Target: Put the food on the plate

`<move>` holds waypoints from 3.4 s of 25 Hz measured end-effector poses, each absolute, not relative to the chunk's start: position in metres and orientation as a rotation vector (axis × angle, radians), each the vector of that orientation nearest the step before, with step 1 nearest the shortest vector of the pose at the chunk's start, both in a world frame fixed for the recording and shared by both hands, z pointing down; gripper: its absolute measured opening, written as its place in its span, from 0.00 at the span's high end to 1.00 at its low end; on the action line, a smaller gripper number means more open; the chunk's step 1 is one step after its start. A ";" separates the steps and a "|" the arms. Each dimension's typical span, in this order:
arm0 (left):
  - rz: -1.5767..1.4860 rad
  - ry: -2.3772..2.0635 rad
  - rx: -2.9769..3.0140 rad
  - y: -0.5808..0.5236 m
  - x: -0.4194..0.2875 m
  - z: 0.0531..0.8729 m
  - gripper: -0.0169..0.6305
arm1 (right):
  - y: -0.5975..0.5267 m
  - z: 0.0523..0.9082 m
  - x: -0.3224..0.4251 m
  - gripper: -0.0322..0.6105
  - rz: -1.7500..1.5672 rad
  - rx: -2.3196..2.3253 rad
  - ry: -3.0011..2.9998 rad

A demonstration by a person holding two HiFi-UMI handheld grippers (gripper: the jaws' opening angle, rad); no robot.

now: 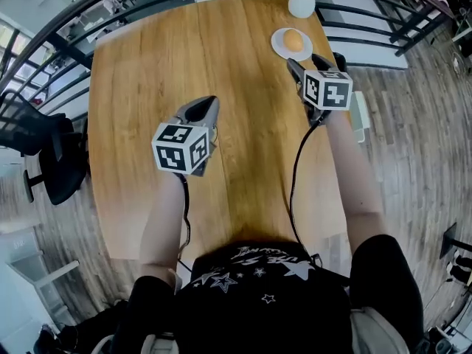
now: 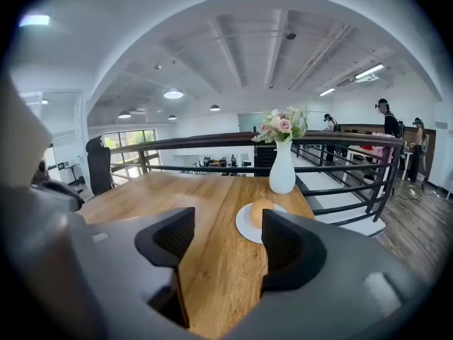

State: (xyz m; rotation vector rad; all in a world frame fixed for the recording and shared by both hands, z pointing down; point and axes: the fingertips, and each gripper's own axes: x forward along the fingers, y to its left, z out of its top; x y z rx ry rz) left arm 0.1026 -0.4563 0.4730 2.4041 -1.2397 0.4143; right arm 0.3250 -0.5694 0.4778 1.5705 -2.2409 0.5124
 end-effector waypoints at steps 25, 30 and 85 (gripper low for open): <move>0.315 -1.101 2.510 -0.334 0.018 0.438 0.98 | -0.404 0.424 0.218 0.80 0.515 1.708 -2.247; 0.318 -1.036 2.537 -0.309 -0.001 0.439 0.98 | -0.368 0.424 0.191 0.86 0.509 1.732 -2.217; 0.314 -0.931 2.522 0.035 -0.066 0.439 0.98 | 0.027 0.437 0.095 0.95 0.573 1.795 -2.305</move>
